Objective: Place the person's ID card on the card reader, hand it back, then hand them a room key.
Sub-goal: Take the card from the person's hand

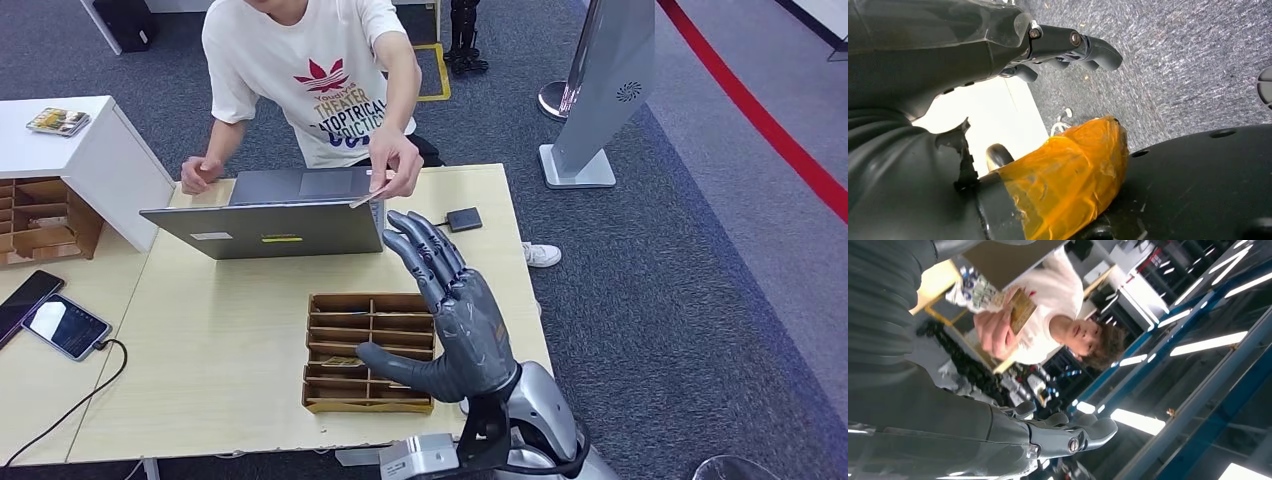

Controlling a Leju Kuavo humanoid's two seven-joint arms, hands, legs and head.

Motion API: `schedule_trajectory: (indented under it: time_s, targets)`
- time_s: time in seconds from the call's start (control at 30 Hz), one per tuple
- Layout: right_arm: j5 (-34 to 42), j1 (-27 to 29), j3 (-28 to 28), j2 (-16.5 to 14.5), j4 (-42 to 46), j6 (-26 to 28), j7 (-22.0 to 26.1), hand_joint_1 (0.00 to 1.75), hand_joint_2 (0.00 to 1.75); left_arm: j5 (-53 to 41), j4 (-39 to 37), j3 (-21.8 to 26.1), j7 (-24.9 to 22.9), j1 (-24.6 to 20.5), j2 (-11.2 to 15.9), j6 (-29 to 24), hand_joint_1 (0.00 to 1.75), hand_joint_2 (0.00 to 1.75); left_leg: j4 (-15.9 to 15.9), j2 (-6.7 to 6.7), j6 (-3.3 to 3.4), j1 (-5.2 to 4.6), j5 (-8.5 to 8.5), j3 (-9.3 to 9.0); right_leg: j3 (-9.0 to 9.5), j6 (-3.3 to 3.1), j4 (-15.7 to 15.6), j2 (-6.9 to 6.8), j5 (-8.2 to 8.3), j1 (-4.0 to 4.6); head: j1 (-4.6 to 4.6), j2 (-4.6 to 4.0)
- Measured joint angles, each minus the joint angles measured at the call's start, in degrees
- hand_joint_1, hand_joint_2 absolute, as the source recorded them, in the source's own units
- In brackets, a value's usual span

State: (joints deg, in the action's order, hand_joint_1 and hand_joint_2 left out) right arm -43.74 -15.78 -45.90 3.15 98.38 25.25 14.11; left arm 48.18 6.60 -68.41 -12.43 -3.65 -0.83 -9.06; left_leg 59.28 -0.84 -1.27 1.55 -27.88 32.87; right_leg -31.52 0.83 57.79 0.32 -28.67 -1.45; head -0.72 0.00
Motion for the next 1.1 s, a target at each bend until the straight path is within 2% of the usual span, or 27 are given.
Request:
schedule_trajectory:
  time_s: [0.17, 0.47, 0.63, 0.9, 1.1]
  targets:
    - [-9.3, -3.18, -1.69, -0.39, -2.75, 3.59, -3.23, 0.0, 1.75, -0.72, -0.01, -1.12, -0.48, -0.41, 0.1, 0.35, 0.0, 0.0, 0.0, 0.0, -0.03, 0.0, 0.03, -0.01, 0.0, -0.01, 0.01, 0.01, 0.01, 0.0, 0.01, 0.0]
    - [-20.9, -13.16, -3.68, -2.29, -12.92, 4.41, -7.74, 0.0, 1.75, -2.63, 0.0, -4.31, -1.26, -1.25, 0.57, 1.39, 0.0, 0.0, 0.0, -0.01, -0.05, 0.0, 0.13, -0.01, 0.0, -0.03, 0.03, 0.0, 0.09, 0.01, 0.01, 0.0]
    - [-22.26, -16.34, -3.97, -2.94, -16.8, 4.72, -8.33, 0.0, 1.75, -2.93, 0.0, -5.47, -1.31, -1.52, 0.74, 1.51, 0.0, 0.0, 0.0, -0.03, -0.05, 0.0, 0.14, -0.01, 0.0, -0.03, 0.03, -0.01, 0.09, 0.0, 0.01, 0.0]
    - [-22.7, -17.49, -4.15, -3.23, -19.0, 4.8, -8.48, 0.0, 1.75, -2.96, 0.0, -6.24, -1.32, -1.59, 0.87, 1.63, 0.0, 0.0, 0.0, -0.03, -0.05, 0.0, 0.13, 0.01, -0.01, -0.02, 0.03, -0.01, 0.09, 0.01, 0.02, 0.0]
    - [-25.92, -19.75, -4.26, -3.51, -21.05, 4.75, -9.54, 0.0, 1.75, -3.46, 0.0, -6.68, -1.32, -1.65, 0.92, 1.96, 0.0, 0.0, 0.0, -0.02, -0.04, 0.0, 0.14, 0.0, -0.01, -0.03, 0.03, -0.01, 0.09, 0.01, 0.01, 0.0]
